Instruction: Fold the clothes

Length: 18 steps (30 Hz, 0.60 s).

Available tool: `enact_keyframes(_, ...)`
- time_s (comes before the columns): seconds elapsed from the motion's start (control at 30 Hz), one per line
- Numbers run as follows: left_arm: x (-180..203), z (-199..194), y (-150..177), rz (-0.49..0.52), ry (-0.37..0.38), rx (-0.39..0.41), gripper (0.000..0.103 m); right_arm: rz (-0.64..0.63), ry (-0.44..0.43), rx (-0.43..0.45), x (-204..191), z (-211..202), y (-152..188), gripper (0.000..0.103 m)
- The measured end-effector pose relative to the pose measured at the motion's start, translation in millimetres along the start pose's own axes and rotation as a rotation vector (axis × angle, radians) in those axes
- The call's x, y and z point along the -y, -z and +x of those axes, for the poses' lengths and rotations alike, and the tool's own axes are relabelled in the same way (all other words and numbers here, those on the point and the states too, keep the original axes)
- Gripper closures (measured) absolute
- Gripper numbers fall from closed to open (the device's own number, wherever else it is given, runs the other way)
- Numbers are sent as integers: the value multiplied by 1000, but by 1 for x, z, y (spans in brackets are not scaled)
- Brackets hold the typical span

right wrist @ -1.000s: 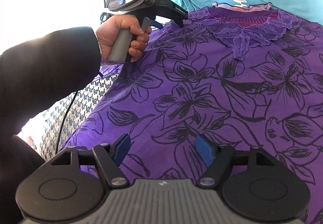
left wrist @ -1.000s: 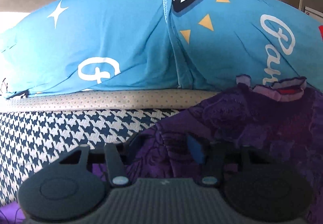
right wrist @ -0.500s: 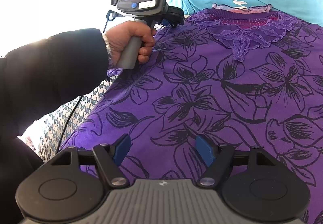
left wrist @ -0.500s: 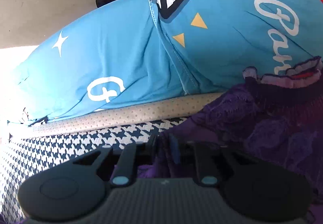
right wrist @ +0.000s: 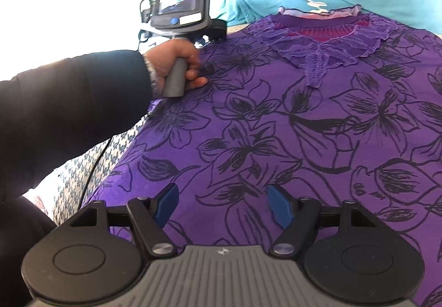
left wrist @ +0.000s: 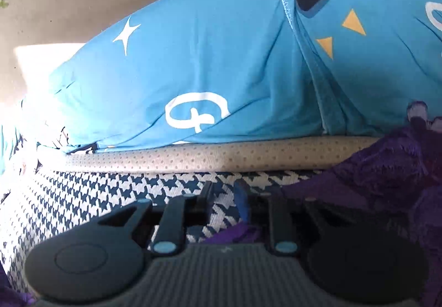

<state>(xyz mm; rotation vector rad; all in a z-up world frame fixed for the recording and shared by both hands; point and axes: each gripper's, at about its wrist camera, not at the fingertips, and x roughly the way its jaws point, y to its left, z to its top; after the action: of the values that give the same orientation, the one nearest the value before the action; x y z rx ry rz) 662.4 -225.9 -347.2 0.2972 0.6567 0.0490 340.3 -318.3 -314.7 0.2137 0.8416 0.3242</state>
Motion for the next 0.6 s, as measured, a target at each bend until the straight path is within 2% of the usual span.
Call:
enact_keyframes(0.1, -2, -14, 0, -22, 44, -14, 83, 14, 26, 23, 5, -5, -4, 31)
enact_keyframes(0.2, 0, -31, 4, -24, 58, -19, 71, 30, 46, 52, 11, -11, -9, 31)
enact_keyframes(0.27, -1, -42, 6, -32, 79, -32, 54, 32, 63, 73, 14, -16, -12, 31)
enact_keyframes(0.4, -6, -67, 18, -75, 130, -82, 48, 52, 112, 120, 25, -26, -20, 31)
enact_keyframes(0.47, -8, -80, 26, -83, 163, -112, 36, 69, 129, 135, 31, -30, -24, 31)
enact_keyframes(0.6, -5, -112, 43, -62, 210, -131, 30, 88, 166, 158, 46, -38, -32, 31)
